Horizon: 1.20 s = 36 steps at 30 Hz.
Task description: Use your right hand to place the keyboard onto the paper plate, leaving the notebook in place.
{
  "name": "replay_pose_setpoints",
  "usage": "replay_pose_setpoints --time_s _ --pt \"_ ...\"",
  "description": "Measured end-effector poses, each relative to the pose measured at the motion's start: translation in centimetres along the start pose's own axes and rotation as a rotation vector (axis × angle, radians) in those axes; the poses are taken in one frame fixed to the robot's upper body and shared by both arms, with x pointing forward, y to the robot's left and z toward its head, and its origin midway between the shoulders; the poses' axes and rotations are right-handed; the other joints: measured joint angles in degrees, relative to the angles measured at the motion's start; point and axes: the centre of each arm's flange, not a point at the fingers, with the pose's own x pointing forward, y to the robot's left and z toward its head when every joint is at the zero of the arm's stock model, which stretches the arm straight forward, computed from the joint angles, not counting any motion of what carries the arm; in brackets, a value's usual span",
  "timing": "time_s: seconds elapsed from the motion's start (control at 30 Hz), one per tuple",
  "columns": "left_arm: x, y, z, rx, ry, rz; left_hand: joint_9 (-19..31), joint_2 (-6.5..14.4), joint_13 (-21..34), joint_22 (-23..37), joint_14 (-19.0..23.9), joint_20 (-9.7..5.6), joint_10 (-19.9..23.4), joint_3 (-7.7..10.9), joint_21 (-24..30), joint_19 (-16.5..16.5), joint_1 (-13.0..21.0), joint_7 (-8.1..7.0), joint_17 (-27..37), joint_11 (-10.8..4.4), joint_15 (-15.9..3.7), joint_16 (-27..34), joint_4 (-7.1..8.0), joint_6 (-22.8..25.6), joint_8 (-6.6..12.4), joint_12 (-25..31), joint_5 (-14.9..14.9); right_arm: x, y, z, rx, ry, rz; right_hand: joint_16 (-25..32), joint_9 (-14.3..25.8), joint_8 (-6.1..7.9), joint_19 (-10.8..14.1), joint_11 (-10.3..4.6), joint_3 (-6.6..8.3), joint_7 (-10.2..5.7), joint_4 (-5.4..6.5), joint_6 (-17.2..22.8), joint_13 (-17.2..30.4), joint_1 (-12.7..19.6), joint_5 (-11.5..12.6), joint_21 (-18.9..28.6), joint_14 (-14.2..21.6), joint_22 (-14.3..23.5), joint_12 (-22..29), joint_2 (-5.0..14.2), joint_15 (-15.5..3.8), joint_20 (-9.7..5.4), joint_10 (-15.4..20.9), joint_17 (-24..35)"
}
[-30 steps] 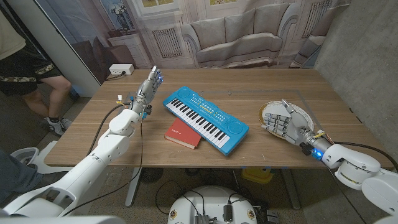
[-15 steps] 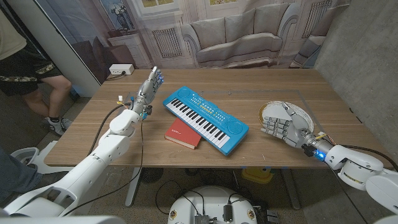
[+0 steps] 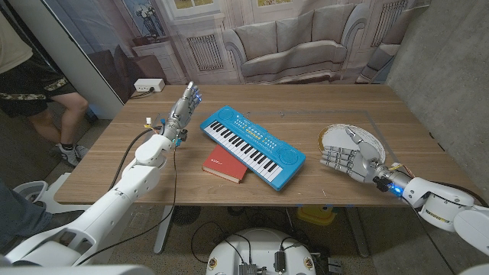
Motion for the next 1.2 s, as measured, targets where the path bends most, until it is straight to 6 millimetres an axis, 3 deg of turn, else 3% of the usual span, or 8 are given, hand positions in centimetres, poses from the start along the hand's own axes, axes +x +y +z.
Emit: replay_pose_setpoints --time_s 0.27,0.5,0.77,1.2 --pt "0.2 0.0 -0.1 -0.002 0.001 0.0 0.0 0.0 0.0 0.0 0.0 0.0 0.0 -0.23 0.0 0.0 0.0 0.0 0.0 0.0 0.0 0.0 0.23 0.0 0.0 0.0 0.0 0.3 -0.2 0.1 0.021 0.048 0.033 -0.4 0.0 -0.03 0.0 0.32 2.08 0.18 -4.3 -0.9 0.0 7.1 -0.6 -1.6 -0.6 0.0 -0.7 -0.08 0.62 0.41 -0.3 0.0" --pt "0.4 0.0 -0.1 -0.002 0.005 0.0 0.0 0.0 0.0 0.0 0.0 0.0 0.0 -0.23 0.0 0.0 0.0 0.0 0.0 0.0 0.0 0.0 0.23 0.0 0.0 0.0 0.0 0.6 -0.6 0.6 0.027 0.083 0.057 -0.4 0.0 -0.03 0.2 0.81 3.52 0.03 -5.73 -1.1 0.0 11.7 -0.6 -2.1 -0.9 0.0 -0.9 -0.39 0.93 0.77 -0.8 0.0" --pt "0.6 0.0 -0.4 -0.003 0.015 -0.002 0.0 0.0 0.0 0.0 0.0 0.0 0.0 -0.41 0.0 0.0 0.0 0.0 0.0 0.0 0.0 0.0 0.05 0.0 0.0 0.0 0.0 0.9 -0.8 0.8 0.035 0.125 0.083 -0.4 -0.1 -0.03 1.1 1.67 3.9 -0.3 -6.11 -2.0 0.0 17.6 -0.6 -3.1 -0.8 0.0 -0.9 -2.57 2.69 2.15 -1.2 0.0" --pt "1.1 -0.3 -0.7 -0.005 0.024 -0.013 0.0 0.0 0.0 0.0 0.0 -0.22 0.0 -0.4 0.0 -0.2 0.0 0.0 0.0 0.0 0.0 0.0 0.06 0.0 0.0 0.0 0.0 1.4 -1.0 1.1 0.068 0.175 0.105 -0.4 0.0 -0.03 2.7 2.26 3.24 -0.09 -5.45 -1.8 0.0 18.8 -0.6 -3.3 0.7 0.0 -0.2 -4.32 3.08 2.85 0.8 0.0"
